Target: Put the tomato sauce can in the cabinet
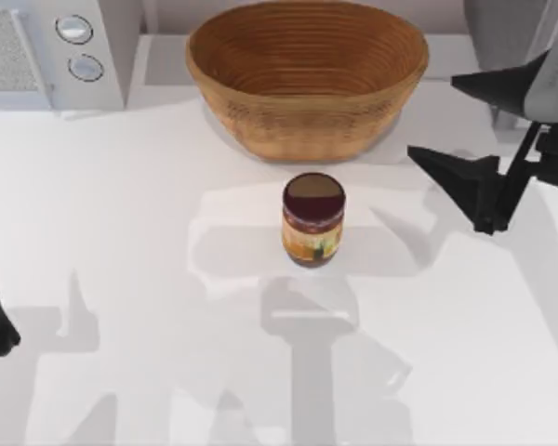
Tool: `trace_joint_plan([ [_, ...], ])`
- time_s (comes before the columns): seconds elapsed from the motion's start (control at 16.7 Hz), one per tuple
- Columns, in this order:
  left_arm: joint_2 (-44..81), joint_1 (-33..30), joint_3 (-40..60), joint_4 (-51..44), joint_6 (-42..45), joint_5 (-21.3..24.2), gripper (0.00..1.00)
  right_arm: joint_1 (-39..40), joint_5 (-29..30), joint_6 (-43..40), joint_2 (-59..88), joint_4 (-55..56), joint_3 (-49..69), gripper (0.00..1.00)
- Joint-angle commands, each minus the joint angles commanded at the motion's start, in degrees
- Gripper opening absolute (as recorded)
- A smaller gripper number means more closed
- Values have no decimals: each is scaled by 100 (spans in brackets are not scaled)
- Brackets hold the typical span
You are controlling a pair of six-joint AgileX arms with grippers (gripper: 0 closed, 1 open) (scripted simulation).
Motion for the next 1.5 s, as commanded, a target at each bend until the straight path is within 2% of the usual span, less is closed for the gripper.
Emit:
trace_joint_plan([
  [1.5, 0, 0, 0, 0, 0, 0, 100, 274, -2440, -816, 4422, 1561, 1903, 100],
])
